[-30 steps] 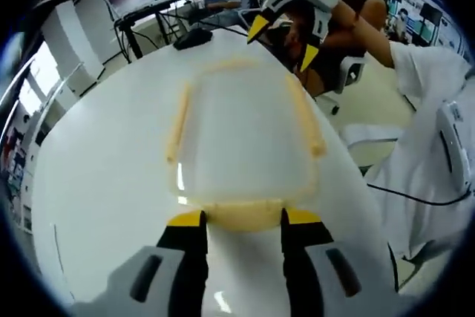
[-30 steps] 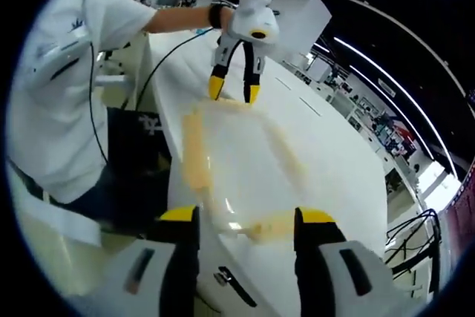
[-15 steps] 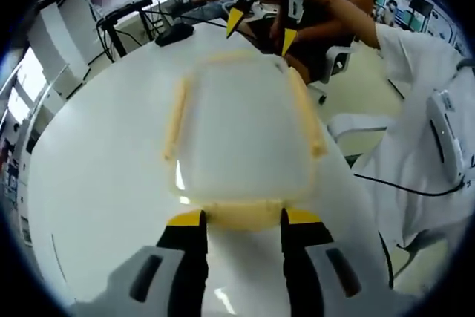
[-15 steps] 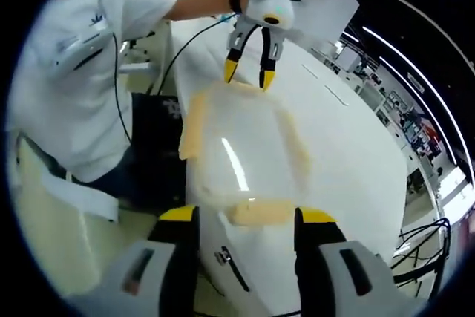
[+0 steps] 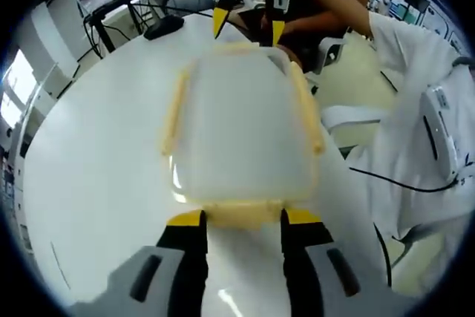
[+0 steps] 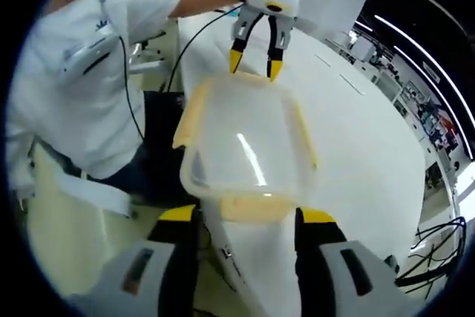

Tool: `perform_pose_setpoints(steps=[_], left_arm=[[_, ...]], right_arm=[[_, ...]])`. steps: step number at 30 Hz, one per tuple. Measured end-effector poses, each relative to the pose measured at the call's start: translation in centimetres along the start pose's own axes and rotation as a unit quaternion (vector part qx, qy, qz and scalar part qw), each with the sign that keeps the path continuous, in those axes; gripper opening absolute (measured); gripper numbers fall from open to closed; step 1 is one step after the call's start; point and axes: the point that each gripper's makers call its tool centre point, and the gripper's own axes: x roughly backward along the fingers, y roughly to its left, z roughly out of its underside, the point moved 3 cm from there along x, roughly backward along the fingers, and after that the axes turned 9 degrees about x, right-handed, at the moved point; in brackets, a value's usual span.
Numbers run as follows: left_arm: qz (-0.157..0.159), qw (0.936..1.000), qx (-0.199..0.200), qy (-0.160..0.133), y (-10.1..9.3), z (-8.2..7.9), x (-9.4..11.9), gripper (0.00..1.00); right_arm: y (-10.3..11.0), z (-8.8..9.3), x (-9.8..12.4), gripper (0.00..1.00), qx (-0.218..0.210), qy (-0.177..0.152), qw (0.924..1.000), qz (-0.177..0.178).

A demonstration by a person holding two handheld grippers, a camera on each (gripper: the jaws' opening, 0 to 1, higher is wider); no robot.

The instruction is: Snap each plastic latch of the storage box into its locked position after aligning the lid with the box until every specified latch is closed and the lid sits flush.

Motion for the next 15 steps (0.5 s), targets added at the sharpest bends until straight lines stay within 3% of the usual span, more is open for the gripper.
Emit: perform_pose_setpoints(steps=[10,11,15], left_arm=[[0.004,0.9998,0.003,-0.017,-0.2,0.0,0.0,0.36],[0.004,0.9998,0.003,-0.018,-0.3,0.0,0.0,0.36],[0.005,0.9997,0.004,-0.023,-0.3,0.0,0.0,0.36]], right_arm=[[-0.7,0.3,-1.6,0.46,-0.018,0.002,0.9998,-0.010],[-0.7,0.4,-1.5,0.47,0.000,0.003,0.9998,-0.018],[-0.6,0.3,-1.4,0.47,-0.019,0.002,0.9998,-0.011]])
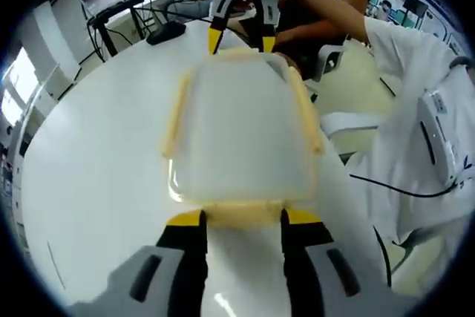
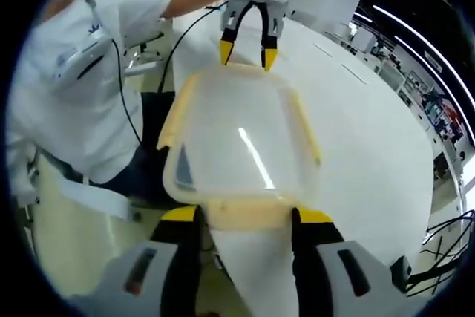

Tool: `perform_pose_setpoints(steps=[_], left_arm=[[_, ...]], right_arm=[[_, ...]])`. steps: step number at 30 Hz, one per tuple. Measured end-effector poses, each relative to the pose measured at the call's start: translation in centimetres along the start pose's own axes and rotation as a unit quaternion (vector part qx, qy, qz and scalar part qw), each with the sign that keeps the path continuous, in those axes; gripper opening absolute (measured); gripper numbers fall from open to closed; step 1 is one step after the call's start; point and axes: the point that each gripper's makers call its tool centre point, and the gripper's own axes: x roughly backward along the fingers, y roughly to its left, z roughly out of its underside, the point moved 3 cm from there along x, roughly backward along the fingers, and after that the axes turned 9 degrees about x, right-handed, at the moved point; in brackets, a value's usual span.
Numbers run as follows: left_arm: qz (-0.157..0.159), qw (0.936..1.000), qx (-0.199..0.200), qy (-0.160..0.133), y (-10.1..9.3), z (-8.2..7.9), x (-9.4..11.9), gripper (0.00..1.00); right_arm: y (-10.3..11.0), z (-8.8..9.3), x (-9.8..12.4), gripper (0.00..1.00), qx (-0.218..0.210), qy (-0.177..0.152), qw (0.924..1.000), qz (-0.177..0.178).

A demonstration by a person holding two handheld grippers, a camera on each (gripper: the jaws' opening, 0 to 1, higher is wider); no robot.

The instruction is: Snap each plastic latch of the storage box into its locked position after aligning the lid with the box until every specified latch is closed and the lid sits flush.

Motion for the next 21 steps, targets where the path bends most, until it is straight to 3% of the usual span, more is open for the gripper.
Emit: perform_pose_setpoints(steps=[7,9,13,21], left_arm=[[0.004,0.9999,-0.002,-0.015,-0.19,-0.30,-0.01,0.37],[0.004,0.9999,-0.005,-0.011,-0.28,-0.45,-0.06,0.38],[0.001,1.0000,-0.006,0.001,-0.31,-0.45,-0.12,0.38],[0.009,0.9986,0.004,-0.052,0.00,-0.22,-0.03,0.37]], right_arm=[[0.12,0.08,0.44,0.40,-0.012,-0.007,0.9999,0.006],[0.21,0.08,0.60,0.38,-0.036,-0.011,0.9993,0.005],[0.03,0.23,0.44,0.38,-0.023,-0.017,0.9996,0.006],[0.15,0.28,0.39,0.37,-0.024,-0.015,0.9996,0.009]])
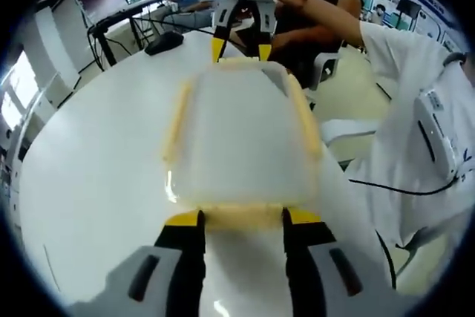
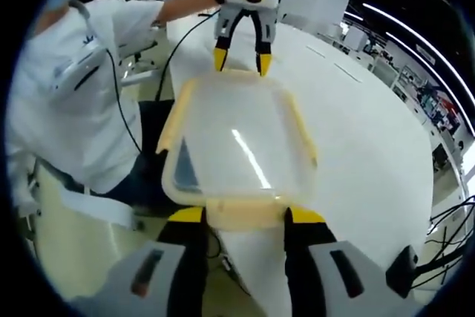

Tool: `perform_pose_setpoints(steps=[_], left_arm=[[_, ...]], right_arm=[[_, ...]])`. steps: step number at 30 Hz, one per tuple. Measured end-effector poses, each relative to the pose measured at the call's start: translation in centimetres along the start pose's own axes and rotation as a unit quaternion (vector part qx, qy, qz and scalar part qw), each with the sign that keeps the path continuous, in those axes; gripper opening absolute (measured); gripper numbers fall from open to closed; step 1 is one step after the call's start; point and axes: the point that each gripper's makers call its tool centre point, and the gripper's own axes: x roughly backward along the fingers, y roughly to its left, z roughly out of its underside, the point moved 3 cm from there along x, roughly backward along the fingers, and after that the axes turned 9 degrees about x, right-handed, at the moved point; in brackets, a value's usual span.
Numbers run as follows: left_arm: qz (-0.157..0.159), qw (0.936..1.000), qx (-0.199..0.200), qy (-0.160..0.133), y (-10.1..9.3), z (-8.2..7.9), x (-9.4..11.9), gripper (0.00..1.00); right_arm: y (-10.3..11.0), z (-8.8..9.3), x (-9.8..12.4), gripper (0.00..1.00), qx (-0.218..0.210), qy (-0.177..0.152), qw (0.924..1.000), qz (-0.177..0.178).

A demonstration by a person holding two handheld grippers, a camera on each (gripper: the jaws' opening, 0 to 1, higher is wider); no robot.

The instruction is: Snap each plastic latch of the storage box into its locked position after aligning the lid with the box until every specified latch is closed and the lid sits flush.

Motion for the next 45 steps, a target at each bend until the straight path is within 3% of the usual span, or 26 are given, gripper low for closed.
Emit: perform_pose_setpoints(steps=[6,13,36,45], left_arm=[[-0.004,0.9999,0.005,0.010,-0.2,-0.2,-0.2,0.36],[0.003,0.9999,0.010,0.003,-0.3,-0.1,-0.3,0.36],[0.002,0.9998,-0.002,0.021,-0.6,-0.9,-0.7,0.36],[-0.001,1.0000,-0.008,0.001,-0.4,-1.5,0.6,0.36]], right_arm=[[0.1,0.1,0.2,0.37,-0.006,0.013,0.9999,-0.003],[0.2,0.1,0.4,0.37,-0.011,0.004,0.9999,-0.004],[0.7,-0.5,2.1,0.37,-0.008,0.001,0.9999,0.014],[0.3,-1.0,2.7,0.37,-0.005,-0.003,0.9996,0.026]])
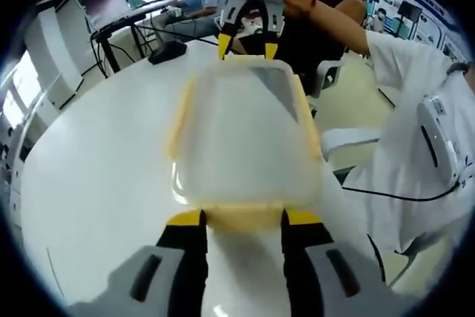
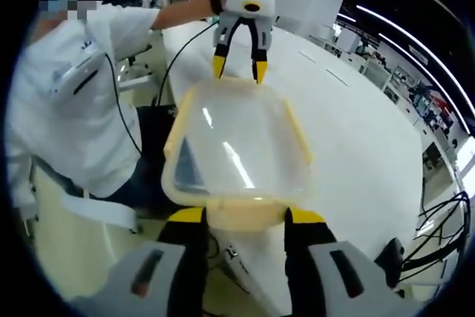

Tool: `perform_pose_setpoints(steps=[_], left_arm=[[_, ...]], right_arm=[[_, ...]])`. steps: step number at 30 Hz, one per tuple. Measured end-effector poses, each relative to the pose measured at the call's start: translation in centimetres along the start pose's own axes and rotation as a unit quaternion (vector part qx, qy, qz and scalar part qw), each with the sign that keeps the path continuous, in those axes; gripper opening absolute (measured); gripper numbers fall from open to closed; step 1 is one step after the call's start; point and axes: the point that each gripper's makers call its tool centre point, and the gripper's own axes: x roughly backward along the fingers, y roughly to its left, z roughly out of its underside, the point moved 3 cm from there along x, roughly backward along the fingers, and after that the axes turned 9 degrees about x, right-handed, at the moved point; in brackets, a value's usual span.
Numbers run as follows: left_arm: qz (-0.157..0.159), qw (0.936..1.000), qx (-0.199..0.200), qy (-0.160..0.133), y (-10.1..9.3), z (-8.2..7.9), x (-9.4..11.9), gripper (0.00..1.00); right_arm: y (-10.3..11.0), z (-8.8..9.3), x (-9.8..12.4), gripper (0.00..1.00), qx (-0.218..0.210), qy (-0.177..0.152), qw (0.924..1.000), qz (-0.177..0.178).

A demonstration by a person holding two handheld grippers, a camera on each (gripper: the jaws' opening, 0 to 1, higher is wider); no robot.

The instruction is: Snap each plastic latch of the storage box into its locked position after aligning the lid with the box until every specified latch is closed and the lid sits flush.

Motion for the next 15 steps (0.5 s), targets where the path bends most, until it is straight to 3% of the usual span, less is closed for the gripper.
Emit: perform_pose_setpoints(steps=[15], left_arm=[[-0.020,0.9997,-0.007,-0.007,0.1,-1.7,3.6,0.36]], right_arm=[[-1.7,-2.4,2.1,0.37,0.019,-0.003,0.9997,0.017]])
